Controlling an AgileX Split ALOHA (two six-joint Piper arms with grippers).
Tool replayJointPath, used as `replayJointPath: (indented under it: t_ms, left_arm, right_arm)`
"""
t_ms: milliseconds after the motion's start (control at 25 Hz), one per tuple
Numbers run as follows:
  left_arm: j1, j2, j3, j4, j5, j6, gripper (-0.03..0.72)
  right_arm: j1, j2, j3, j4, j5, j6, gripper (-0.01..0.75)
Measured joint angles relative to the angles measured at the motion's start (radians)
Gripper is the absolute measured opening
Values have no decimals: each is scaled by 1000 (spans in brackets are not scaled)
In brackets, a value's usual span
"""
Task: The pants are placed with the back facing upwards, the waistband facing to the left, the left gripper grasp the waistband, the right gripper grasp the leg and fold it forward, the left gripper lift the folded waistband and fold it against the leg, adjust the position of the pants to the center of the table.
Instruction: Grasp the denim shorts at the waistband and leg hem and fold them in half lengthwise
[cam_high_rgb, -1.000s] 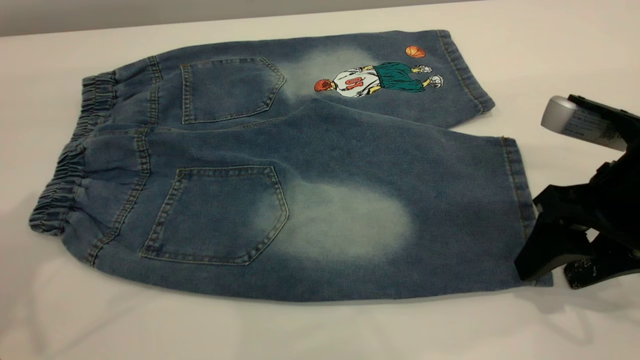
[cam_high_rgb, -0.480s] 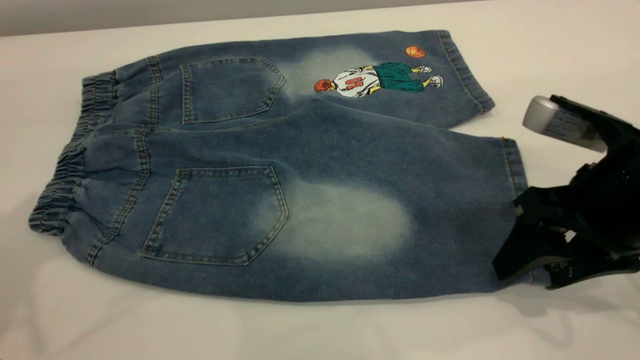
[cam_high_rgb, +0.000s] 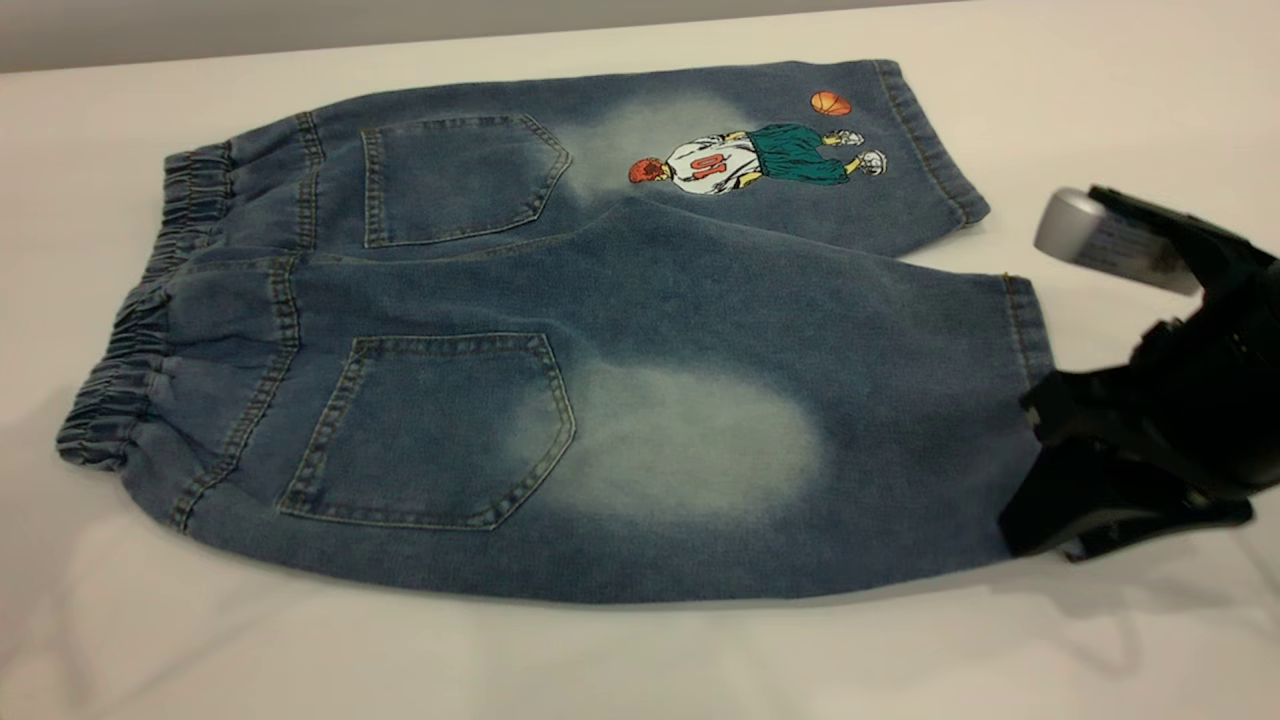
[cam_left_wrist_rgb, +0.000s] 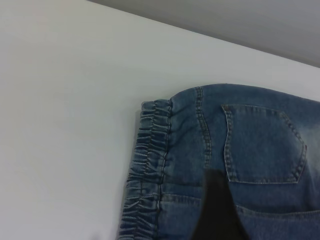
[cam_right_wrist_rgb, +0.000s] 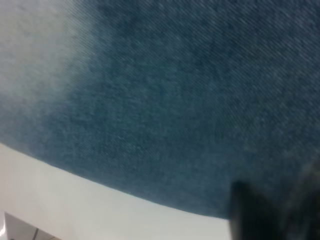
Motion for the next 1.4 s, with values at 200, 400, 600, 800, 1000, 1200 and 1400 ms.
replayJointPath:
  t_ms: [200,400,600,800,1000,1200,1400]
  left_arm:
    - [0,0,0,0,-1,0,435]
    - [0,0,0,0,38,0,435]
    - [0,11,5,7,170,7,435]
    - [0,94,23,30,212,7,435]
    - [0,237,23,71,175,9,435]
    - [0,392,23,99,150,-22,435]
    - [0,535,23,112,102,-22,435]
  right_arm:
    - [0,-2,-26,-50,24,23,30]
    - [0,-21,-27,-114,25,81,29]
    - [0,-108,-27,-177,14,147,29]
    - [0,-185,-27,-180,17,157,29]
    - [0,-185,-27,-188,16,157,29]
    - [0,-184,-27,-195,16,157,29]
    - [0,-184,-27,-195,16,157,29]
